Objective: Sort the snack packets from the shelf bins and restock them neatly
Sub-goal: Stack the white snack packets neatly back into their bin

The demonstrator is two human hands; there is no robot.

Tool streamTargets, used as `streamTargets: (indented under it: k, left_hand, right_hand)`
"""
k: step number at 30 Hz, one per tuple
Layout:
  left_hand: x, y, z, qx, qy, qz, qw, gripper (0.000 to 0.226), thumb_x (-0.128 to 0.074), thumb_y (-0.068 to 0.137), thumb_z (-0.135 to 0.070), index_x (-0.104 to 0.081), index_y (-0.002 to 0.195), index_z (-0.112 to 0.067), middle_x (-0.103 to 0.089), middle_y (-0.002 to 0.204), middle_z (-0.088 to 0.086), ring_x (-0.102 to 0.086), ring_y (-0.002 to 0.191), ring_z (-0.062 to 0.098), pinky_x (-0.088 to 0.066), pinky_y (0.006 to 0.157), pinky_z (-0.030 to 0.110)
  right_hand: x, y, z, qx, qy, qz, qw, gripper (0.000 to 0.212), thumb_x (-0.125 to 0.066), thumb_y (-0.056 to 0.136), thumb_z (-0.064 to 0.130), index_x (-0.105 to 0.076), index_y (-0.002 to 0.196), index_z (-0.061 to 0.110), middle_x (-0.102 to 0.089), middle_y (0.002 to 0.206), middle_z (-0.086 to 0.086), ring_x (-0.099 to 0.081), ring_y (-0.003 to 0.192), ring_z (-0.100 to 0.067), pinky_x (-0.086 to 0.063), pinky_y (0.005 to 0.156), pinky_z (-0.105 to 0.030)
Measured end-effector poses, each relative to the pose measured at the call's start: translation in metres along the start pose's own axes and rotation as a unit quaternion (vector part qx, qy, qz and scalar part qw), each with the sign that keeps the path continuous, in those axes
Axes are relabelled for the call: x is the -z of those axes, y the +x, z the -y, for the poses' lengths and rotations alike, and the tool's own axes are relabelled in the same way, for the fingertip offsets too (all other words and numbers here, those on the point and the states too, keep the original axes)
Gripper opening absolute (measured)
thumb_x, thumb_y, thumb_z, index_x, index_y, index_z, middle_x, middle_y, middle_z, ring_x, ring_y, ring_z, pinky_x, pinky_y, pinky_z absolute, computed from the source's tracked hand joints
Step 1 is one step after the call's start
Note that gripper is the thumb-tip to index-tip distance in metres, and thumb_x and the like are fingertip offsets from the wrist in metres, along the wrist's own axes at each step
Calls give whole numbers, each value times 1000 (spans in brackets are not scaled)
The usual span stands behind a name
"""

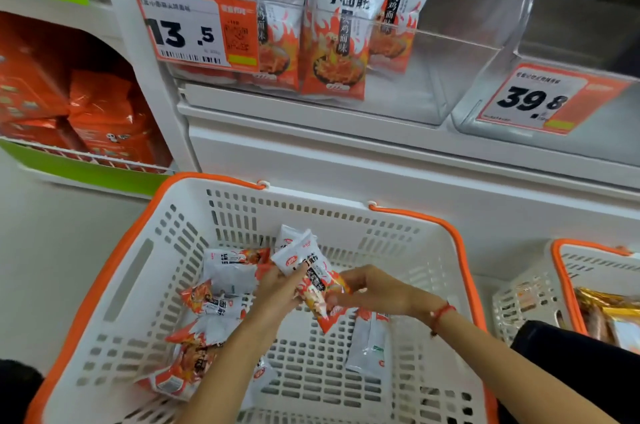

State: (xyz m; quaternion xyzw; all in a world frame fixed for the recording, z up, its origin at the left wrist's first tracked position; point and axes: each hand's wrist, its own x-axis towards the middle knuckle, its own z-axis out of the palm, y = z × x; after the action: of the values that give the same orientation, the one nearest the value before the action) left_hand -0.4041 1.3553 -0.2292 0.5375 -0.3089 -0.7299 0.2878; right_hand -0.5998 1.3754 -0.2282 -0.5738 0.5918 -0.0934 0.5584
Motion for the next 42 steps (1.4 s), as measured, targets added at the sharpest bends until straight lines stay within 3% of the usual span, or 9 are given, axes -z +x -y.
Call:
streamTargets:
  k: [6,9,13,17,21,27,33,38,42]
  left_hand:
    - [29,5,1,-69,88,-126,986,30,-61,94,-16,-54,123,-22,-58,96,-15,-54,87,1,-39,71,19]
    - [32,4,1,-37,54,-123,990,22,-61,94,-20,-57,115,-25,-60,97,-15,-56,92,4,-39,81,25]
    - [32,3,-2,12,-13,-109,994,13,-57,97,-25,-61,109,-21,-66,94,-10,-61,87,5,-43,66,23]
    - [28,4,-6,45,-78,-113,990,32,-54,98,-28,-56,126,-14,-68,112,4,-64,98,15,-49,73,29]
    - [24,0,-15,17,-37,-142,989,43,-43,102,-34,-35,143,-21,-56,132,9,-60,113,29,-48,62,31]
    - [-7,-22,-33,-10,-64,-57,996,40,-34,104,-37,-48,134,-15,-66,117,11,-67,96,24,-54,64,31]
    - [-14,-37,-60,-24,-142,-27,989,64,-31,89,-70,-67,106,-20,-73,97,8,-68,88,23,-56,69,35]
    - [-22,-51,-76,-56,-74,18,996,73,-41,74,-77,-66,118,-24,-73,109,6,-69,102,24,-54,89,42]
    - [-25,-57,-91,-141,-1,3,990,56,-41,86,-67,-54,127,-30,-69,114,-5,-67,105,19,-52,95,42]
  right_hand:
    - [-15,14,-71,-6,-488,10,873,46,-80,73,20,-64,116,18,-65,118,-5,-62,106,-25,-51,83,-33]
    - [-28,27,-106,45,-559,-4,828,71,-94,17,21,-74,85,24,-71,88,1,-70,80,-19,-59,65,-33]
    - [-19,26,-95,115,-621,-4,776,43,-90,24,24,-71,63,29,-68,71,6,-62,83,-18,-57,78,-32]
    - [-1,18,-50,81,-544,-65,833,21,-77,68,37,-72,80,20,-68,80,1,-62,84,-21,-45,83,-32]
    - [10,6,10,26,-256,-252,933,29,-57,93,39,-47,101,13,-70,85,-5,-66,75,-27,-50,63,-36]
    - [-25,-16,82,156,-281,-374,870,31,-63,87,46,-59,106,22,-69,89,2,-63,82,-21,-40,58,-29]
    - [-23,-33,99,198,-255,-303,897,52,-38,95,53,-49,139,30,-48,140,3,-44,122,-20,-40,103,-35]
    - [-9,-44,115,215,-276,-317,881,42,-53,92,41,-56,132,30,-51,131,0,-45,112,-18,-38,94,-25]
    - [8,-57,139,164,-74,-335,925,30,-72,83,30,-58,108,25,-53,109,7,-51,97,-9,-42,80,-23]
